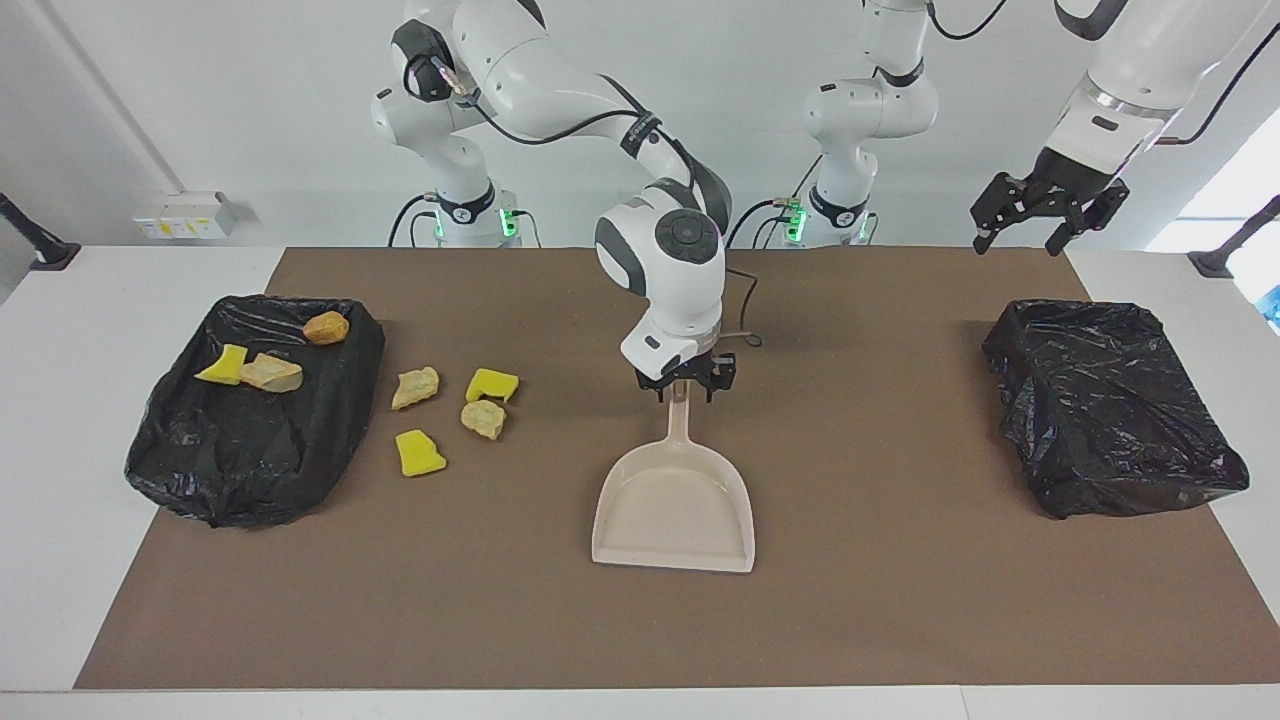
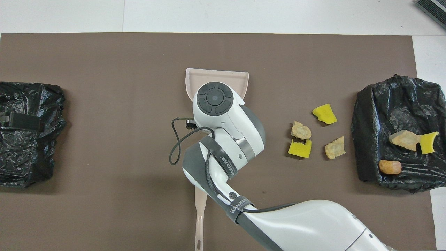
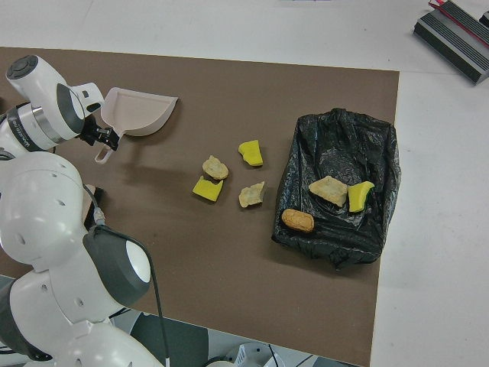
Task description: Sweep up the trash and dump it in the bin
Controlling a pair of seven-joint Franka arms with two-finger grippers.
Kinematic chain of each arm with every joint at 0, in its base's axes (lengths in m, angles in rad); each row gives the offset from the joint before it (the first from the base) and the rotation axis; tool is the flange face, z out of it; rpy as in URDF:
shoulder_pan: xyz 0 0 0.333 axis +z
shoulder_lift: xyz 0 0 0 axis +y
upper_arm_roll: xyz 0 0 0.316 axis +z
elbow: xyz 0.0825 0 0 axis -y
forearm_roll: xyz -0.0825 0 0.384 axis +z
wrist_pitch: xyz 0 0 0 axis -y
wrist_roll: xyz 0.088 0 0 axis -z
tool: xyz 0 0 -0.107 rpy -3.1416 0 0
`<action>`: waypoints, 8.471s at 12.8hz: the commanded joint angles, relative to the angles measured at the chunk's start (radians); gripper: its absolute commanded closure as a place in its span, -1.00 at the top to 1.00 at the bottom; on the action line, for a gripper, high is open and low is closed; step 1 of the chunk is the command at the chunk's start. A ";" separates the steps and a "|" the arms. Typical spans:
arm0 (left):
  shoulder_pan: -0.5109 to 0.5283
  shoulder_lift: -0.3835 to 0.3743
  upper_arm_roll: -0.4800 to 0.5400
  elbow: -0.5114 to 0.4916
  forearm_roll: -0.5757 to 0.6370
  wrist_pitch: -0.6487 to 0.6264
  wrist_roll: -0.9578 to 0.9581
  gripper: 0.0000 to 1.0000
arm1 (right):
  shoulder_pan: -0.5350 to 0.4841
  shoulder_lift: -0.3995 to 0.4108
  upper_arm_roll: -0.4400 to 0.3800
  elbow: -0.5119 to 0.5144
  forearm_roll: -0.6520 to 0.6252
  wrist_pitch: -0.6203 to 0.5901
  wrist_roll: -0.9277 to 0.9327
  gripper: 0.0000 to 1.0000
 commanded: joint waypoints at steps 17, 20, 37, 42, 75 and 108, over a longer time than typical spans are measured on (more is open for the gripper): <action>0.008 -0.007 -0.005 0.002 0.016 -0.017 0.002 1.00 | 0.079 -0.551 0.001 -0.503 0.098 -0.050 0.125 1.00; 0.010 -0.007 -0.005 0.002 0.016 -0.019 0.002 1.00 | 0.139 -0.570 0.001 -0.622 0.109 0.098 0.166 1.00; 0.010 -0.007 -0.005 0.002 0.016 -0.017 0.002 1.00 | 0.352 -0.492 0.001 -0.838 0.107 0.362 0.345 0.70; 0.010 -0.007 -0.005 0.002 0.016 -0.017 0.002 1.00 | 0.352 -0.487 0.001 -0.837 0.107 0.362 0.348 0.14; -0.537 0.465 -0.039 -0.077 -0.003 0.711 -0.504 1.00 | -0.536 -0.760 -0.012 -0.953 -0.129 -0.137 -0.274 -1.00; -0.501 0.395 -0.029 -0.254 -0.006 0.797 -0.205 1.00 | -0.553 -0.590 -0.001 -0.769 0.023 -0.119 -1.059 -1.00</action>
